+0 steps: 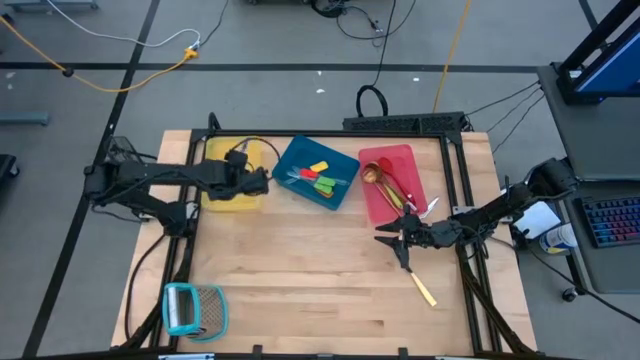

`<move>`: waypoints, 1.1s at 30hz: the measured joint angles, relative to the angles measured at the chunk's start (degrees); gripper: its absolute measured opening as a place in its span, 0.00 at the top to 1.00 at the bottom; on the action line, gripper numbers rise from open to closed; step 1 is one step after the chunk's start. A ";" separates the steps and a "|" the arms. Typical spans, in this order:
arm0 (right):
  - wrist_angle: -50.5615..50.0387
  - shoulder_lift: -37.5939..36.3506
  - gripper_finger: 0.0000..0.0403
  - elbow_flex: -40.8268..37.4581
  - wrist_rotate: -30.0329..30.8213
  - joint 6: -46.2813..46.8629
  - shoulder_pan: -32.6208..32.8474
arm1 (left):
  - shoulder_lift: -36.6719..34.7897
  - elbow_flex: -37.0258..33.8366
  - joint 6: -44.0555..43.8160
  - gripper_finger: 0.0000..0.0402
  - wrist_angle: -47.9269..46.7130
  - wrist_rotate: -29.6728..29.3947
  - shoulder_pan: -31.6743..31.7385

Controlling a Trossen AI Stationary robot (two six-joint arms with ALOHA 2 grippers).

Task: Pick & Place Kitchen Items
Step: Put the left light yellow knife into the yellow bin

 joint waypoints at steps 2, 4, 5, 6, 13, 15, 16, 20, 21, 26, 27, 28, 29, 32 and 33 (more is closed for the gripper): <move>0.00 0.00 0.68 0.00 0.00 0.00 0.00 | 0.06 -0.80 1.07 0.87 0.48 1.34 2.19; 0.01 0.00 0.68 0.00 0.00 0.00 0.00 | -0.01 -1.81 1.59 0.88 0.57 2.60 4.47; 0.04 -0.01 0.68 0.00 0.00 0.00 0.00 | 0.02 -2.57 1.72 0.88 0.85 3.38 5.52; 0.14 0.00 0.68 0.00 0.00 0.02 0.00 | 0.04 -3.52 2.07 0.88 1.37 3.96 6.46; 0.43 0.00 0.68 0.00 0.00 0.01 0.00 | 0.02 -10.82 6.45 0.86 9.86 7.70 11.97; 0.44 -0.01 0.68 0.00 0.00 0.00 0.00 | 0.04 -12.51 8.13 0.87 14.09 8.75 12.96; 0.44 0.00 0.68 0.00 0.00 0.00 0.00 | 0.02 -13.16 9.07 0.88 16.14 8.99 13.44; 0.42 0.00 0.68 0.00 0.00 -0.07 0.00 | 0.02 -14.63 12.25 0.86 21.98 9.12 15.60; 0.43 -0.01 0.68 0.00 0.00 -0.17 -0.01 | 0.02 -14.77 12.91 0.86 22.99 9.12 16.06; 0.44 -0.02 0.68 0.00 0.00 -0.20 0.00 | 0.02 -14.79 14.16 0.86 24.20 9.25 17.98; 0.42 0.00 0.68 0.00 0.00 -0.20 0.00 | 0.07 -14.79 14.15 0.87 24.21 9.53 18.12; 0.43 -0.01 0.68 0.00 0.00 -0.20 -0.02 | 0.29 -14.79 14.13 0.87 24.22 9.91 18.22; 0.44 -0.02 0.68 0.00 0.00 -0.21 0.00 | 0.40 -14.79 14.10 0.86 24.06 10.25 18.22; 0.42 0.00 0.68 0.00 0.00 -0.22 -0.02 | 0.39 -14.79 14.07 0.85 23.70 10.43 18.19; 0.42 -0.02 0.68 0.00 0.00 -0.22 -0.02 | 0.43 -14.79 14.00 0.85 23.71 10.58 18.19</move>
